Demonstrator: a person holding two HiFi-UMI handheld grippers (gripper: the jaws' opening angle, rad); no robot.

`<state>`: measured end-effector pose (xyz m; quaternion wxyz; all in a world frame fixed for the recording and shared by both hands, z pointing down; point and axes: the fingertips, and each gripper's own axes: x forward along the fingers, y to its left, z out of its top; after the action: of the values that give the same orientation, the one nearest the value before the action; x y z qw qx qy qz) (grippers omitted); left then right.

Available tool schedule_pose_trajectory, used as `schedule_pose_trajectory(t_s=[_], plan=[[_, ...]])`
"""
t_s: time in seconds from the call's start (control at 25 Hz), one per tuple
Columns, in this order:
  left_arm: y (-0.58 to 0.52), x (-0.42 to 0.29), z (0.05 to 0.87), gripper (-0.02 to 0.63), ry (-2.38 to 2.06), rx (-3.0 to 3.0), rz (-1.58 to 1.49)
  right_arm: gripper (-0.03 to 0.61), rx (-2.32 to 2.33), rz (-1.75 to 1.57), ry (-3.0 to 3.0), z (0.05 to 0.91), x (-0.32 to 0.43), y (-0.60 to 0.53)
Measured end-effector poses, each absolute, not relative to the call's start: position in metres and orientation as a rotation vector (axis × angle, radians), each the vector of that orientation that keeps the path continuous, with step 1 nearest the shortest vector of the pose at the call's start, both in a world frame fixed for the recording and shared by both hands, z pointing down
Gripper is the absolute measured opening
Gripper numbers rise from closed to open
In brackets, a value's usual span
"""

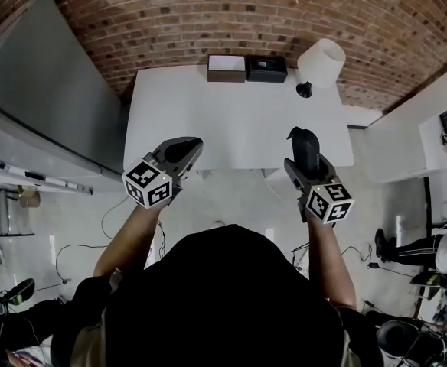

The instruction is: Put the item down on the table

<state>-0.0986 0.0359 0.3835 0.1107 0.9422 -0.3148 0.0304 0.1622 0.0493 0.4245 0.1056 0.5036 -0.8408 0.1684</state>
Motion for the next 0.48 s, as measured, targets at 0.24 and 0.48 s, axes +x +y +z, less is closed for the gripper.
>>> schedule_pose_trajectory(t_s=[0.24,0.48], plan=[[0.029,-0.108,0.382,0.032,-0.922,2.77,0.093,0.351,1.491,0.516,-2.486,0.425,0.153,0.04],[0.023,-0.116,0.386,0.032,-0.926,2.763,0.101,0.351,1.487,0.529,-2.492,0.429,0.145,0.033]])
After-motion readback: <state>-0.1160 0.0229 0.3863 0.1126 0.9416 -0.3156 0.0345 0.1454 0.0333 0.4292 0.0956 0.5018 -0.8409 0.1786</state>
